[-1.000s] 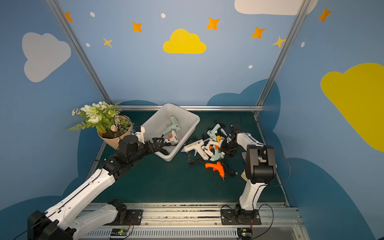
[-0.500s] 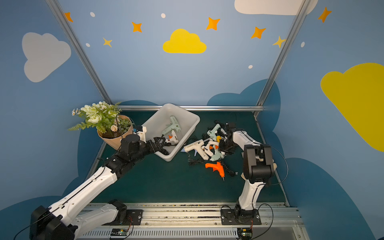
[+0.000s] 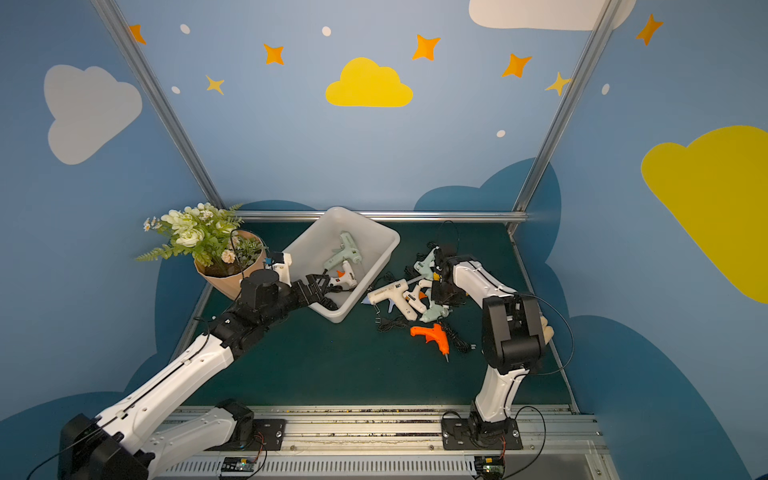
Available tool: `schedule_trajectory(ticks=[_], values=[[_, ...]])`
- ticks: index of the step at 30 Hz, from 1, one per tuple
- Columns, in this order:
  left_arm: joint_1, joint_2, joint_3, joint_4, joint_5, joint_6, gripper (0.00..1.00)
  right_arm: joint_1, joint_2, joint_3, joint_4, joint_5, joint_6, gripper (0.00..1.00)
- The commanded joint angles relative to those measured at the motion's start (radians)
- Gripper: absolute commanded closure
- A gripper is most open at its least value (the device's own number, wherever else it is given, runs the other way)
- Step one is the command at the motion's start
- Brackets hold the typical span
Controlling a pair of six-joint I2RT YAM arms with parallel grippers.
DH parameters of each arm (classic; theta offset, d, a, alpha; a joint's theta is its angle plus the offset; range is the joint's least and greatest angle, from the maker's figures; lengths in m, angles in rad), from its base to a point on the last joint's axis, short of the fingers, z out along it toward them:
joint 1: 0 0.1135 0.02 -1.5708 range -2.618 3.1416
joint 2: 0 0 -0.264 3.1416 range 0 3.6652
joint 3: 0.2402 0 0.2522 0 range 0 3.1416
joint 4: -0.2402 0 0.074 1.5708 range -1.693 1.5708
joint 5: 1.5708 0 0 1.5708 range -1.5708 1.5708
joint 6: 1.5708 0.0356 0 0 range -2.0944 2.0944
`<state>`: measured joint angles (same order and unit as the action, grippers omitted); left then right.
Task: Put the hot melt glue gun into the storage box
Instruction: Pick up the hot melt adhesive gun from the center of the board.
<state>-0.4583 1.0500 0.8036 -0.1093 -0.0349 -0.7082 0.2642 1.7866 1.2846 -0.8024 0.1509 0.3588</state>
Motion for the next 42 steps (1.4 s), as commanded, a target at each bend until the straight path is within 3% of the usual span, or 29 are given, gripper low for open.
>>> schedule_trajectory(ticks=[1, 13, 22, 29, 37, 39, 42], values=[[0.003, -0.015, -0.001, 0.023, -0.009, 0.001, 0.00, 0.011, -0.107, -0.026, -0.061, 0.053, 0.034, 1.00], [0.003, 0.017, 0.025, 0.050, 0.095, 0.045, 0.00, 0.030, -0.424, -0.064, -0.108, 0.069, 0.068, 1.00], [0.000, 0.056, 0.048, 0.110, 0.262, 0.155, 0.00, 0.042, -0.678, -0.113, -0.029, -0.069, 0.029, 1.00], [0.000, 0.111, 0.119, 0.129, 0.473, 0.346, 0.01, 0.070, -0.834, -0.149, 0.031, -0.173, -0.035, 1.00], [-0.056, 0.249, 0.281, 0.220, 0.883, 0.302, 0.06, 0.114, -0.870, -0.176, 0.062, -0.205, -0.032, 1.00], [-0.093, 0.275, 0.318, 0.207, 0.921, 0.326, 0.07, 0.130, -0.866, -0.180, 0.071, -0.214, -0.042, 1.00], [-0.130, 0.299, 0.427, 0.035, 0.931, 0.478, 0.08, 0.153, -0.853, -0.174, 0.069, -0.211, -0.057, 1.00]])
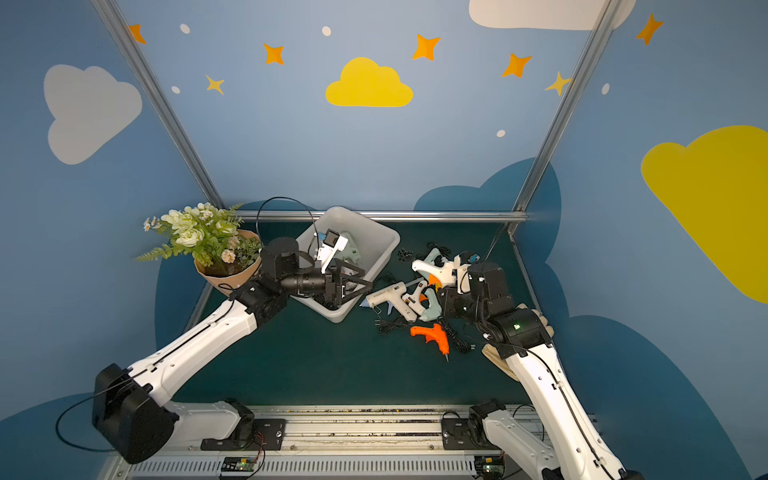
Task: Put the hot melt glue gun into the storage box
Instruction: Pick up the hot melt adhesive gun from the center of the board.
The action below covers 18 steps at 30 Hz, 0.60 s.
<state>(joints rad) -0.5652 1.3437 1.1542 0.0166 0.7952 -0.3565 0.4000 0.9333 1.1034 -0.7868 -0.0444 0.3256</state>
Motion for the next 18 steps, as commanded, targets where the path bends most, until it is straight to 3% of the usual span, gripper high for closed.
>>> schedule_trajectory(ticks=[1, 8, 18], values=[[-0.028, 0.013, 0.120, -0.168, 0.087, 0.192, 0.08, 0.026, 0.005, 0.011, 0.050, -0.012, -0.029, 1.00], [-0.030, 0.116, 0.392, -0.508, -0.075, 0.487, 0.09, 0.082, 0.031, 0.022, 0.037, 0.000, -0.050, 1.00], [-0.030, 0.446, 0.852, -0.942, -0.018, 0.690, 0.21, 0.164, 0.086, 0.064, 0.012, 0.052, -0.081, 1.00]])
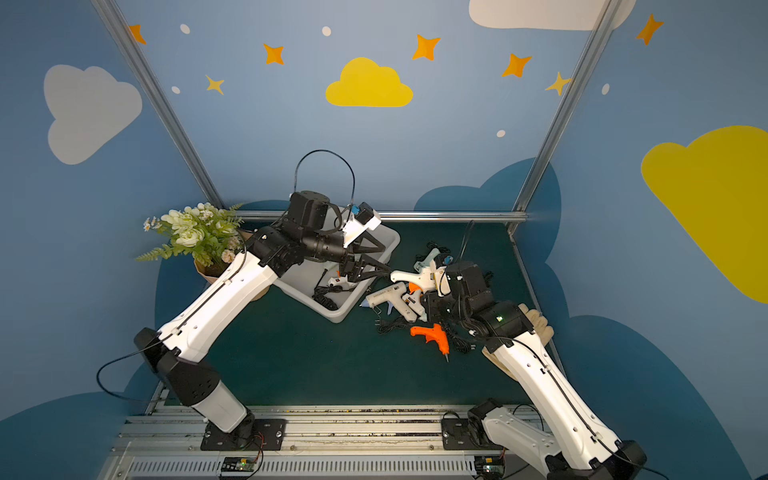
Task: Put the hot melt glue gun into the storage box
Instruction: Pick up the hot melt adhesive gun from the center of the board.
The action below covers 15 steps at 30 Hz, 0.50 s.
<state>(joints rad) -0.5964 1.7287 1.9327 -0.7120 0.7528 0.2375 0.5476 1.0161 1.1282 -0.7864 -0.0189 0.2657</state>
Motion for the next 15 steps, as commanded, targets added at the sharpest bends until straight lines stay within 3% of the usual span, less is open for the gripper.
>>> schedule_trajectory(ticks=[1, 7, 15], values=[[0.000, 0.094, 0.117, -0.251, 0.026, 0.106, 0.22, 0.023, 0.007, 0.041, 0.009, 0.036, -0.023, 1.00], [-0.008, 0.234, 0.300, -0.423, 0.058, 0.167, 0.24, 0.046, 0.026, 0.052, 0.005, 0.075, -0.034, 1.00], [-0.044, 0.293, 0.341, -0.526, 0.006, 0.238, 0.27, 0.063, 0.048, 0.072, 0.006, 0.092, -0.045, 1.00]])
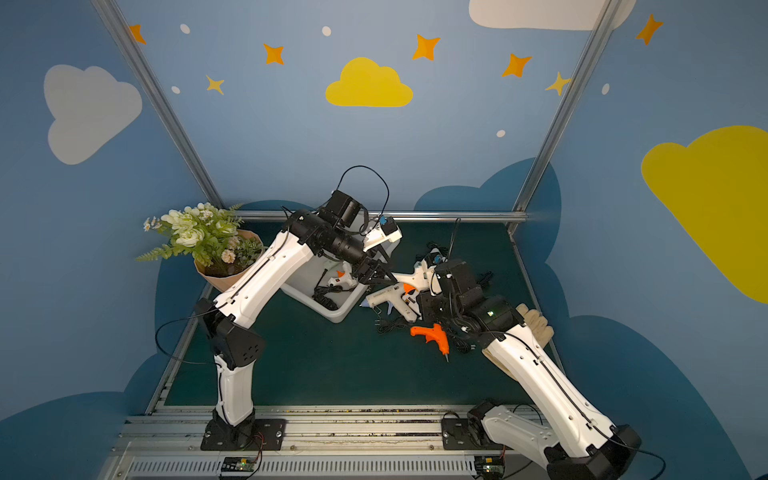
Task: Put the hot melt glue gun into the storage box
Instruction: Pick up the hot melt adhesive gun from the center of the board.
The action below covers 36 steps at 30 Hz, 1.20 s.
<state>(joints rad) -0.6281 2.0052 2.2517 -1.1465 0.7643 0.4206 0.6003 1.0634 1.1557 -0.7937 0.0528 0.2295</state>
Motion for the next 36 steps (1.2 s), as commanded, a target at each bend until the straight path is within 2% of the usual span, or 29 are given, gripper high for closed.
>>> schedule_trajectory(ticks=[1, 6, 12, 25, 26, 27, 32, 36], values=[[-0.014, 0.023, 0.022, -0.098, -0.013, 0.056, 0.30, 0.013, 0.003, 0.046, 0.014, 0.023, -0.009, 1.00], [-0.018, 0.043, 0.024, -0.102, -0.043, 0.040, 0.34, 0.026, 0.004, 0.054, 0.014, 0.031, -0.009, 1.00], [-0.019, 0.055, 0.029, -0.108, -0.059, 0.028, 0.45, 0.042, 0.005, 0.065, 0.009, 0.050, -0.012, 1.00], [-0.018, 0.051, 0.042, -0.092, -0.050, -0.014, 0.89, 0.073, 0.015, 0.070, 0.007, 0.096, -0.015, 1.00], [-0.018, 0.049, 0.042, -0.088, -0.052, -0.023, 0.93, 0.074, 0.014, 0.069, 0.007, 0.100, -0.015, 0.98], [-0.016, 0.048, 0.042, -0.082, -0.054, -0.033, 0.97, 0.076, 0.012, 0.070, 0.008, 0.106, -0.013, 0.91], [0.000, 0.031, 0.033, -0.046, -0.055, -0.095, 0.97, 0.084, -0.005, 0.064, 0.004, 0.151, 0.000, 0.55], [0.039, -0.009, -0.017, 0.032, -0.050, -0.173, 0.97, 0.085, -0.036, 0.049, 0.004, 0.187, 0.012, 0.35]])
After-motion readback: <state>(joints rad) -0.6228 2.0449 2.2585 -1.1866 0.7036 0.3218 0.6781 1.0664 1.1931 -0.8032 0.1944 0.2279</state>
